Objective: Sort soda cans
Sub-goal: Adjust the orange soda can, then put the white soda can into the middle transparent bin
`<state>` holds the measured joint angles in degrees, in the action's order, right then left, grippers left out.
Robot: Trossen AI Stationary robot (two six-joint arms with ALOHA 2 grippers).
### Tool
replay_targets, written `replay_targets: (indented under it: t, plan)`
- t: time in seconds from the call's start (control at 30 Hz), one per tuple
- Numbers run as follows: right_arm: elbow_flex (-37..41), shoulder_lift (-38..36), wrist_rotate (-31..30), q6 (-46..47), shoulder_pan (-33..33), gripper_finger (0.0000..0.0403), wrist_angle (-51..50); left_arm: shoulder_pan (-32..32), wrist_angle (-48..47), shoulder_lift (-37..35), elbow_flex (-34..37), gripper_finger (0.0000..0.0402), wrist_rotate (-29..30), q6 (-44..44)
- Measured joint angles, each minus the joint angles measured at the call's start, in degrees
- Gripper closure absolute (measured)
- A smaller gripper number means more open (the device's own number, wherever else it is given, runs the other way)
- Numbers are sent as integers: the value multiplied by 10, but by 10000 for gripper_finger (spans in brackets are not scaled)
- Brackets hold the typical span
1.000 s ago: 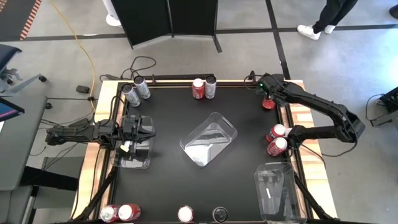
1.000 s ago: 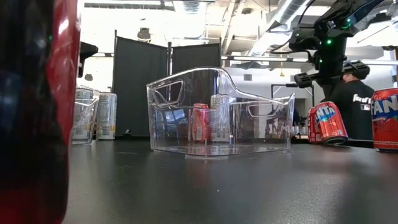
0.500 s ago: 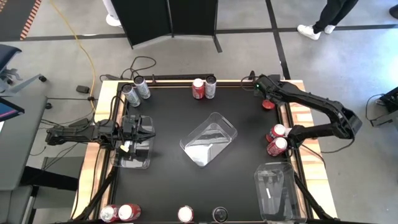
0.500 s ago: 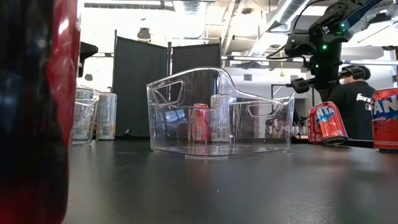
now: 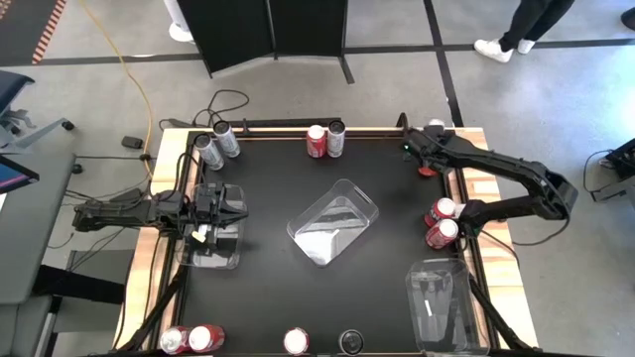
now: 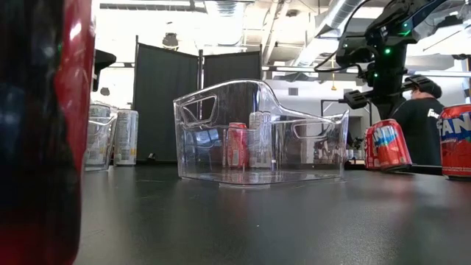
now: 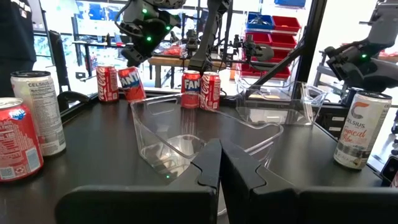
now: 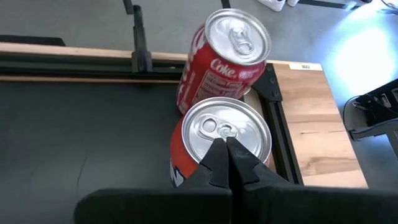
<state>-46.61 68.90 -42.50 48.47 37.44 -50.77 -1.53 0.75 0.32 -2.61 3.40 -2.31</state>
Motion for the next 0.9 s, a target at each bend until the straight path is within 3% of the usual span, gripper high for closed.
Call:
replay_targets:
  t: [0.53, 0.9]
  plan:
    - [2, -1, -8, 100, -63, 403, -90, 0, 0, 0, 0, 399, 0, -1]
    - [2, -40, -26, 115, -83, 403, -90, 0, 0, 0, 0, 399, 0, -1]
